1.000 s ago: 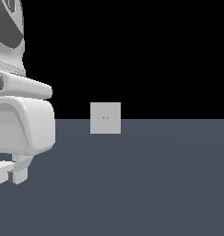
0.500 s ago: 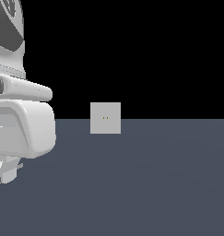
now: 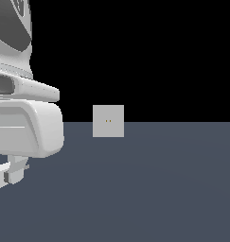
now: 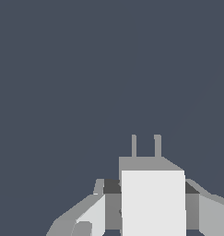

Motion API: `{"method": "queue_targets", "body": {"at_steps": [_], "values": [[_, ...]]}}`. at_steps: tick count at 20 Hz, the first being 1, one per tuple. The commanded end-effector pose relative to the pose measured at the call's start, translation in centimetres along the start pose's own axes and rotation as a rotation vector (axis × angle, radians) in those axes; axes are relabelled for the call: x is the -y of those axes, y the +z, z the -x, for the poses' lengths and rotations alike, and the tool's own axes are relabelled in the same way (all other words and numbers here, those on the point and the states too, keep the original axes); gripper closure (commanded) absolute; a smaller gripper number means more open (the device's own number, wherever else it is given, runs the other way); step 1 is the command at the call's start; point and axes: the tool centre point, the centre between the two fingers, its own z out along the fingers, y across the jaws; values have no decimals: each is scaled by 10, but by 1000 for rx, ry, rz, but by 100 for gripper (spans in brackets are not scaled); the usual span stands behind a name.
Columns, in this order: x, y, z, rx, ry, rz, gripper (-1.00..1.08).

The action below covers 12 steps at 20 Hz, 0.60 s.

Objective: Plug the charger into the wall socket.

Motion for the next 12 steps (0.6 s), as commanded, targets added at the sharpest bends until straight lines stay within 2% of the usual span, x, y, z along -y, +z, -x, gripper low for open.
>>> {"method": "queue_targets", "body": {"at_steps": [1, 6, 12], "values": [[-6, -4, -7, -1, -4, 0, 108], [-25, -16, -30, -1, -24, -1, 108], [-57, -38, -71, -1, -58, -3, 108]]}}
